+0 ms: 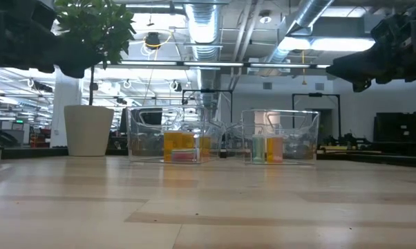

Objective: Pick and place medicine bottles into bin by pill shape (circle, oval)
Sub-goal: Return to Home Position

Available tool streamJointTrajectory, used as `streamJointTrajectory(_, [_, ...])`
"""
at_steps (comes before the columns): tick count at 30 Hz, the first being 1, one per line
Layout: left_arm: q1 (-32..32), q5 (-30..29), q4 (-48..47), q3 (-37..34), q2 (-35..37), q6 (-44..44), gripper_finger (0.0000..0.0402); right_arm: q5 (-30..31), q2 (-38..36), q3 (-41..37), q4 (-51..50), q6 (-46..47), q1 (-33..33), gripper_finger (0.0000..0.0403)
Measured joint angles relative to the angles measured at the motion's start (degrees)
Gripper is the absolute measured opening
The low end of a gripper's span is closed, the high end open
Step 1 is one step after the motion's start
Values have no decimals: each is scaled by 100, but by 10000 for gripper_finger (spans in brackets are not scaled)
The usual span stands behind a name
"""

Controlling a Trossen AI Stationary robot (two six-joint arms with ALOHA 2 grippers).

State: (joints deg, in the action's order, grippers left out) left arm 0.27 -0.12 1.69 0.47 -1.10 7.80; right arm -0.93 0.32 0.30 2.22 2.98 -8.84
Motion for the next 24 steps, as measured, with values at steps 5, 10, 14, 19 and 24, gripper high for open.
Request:
streamJointTrajectory(5, [-98, 120, 62, -1, 2, -12, 240, -2, 0, 0, -2, 1, 0, 157])
streamJointTrajectory(10, [-98, -190, 20, -4, -4, -274, 240, -2, 0, 0, -4, 2, 0, 153])
streamJointTrajectory(14, [-96, -216, 32, -4, 0, -437, 240, -4, 0, -3, -4, 2, 0, 151])
streamJointTrajectory(19, [-96, -216, 31, -4, 0, -447, 240, -7, 0, -4, -7, 2, 0, 154])
streamJointTrajectory(24, [-96, -219, 31, -7, 0, -453, 240, -9, 0, -4, -6, 2, 0, 157])
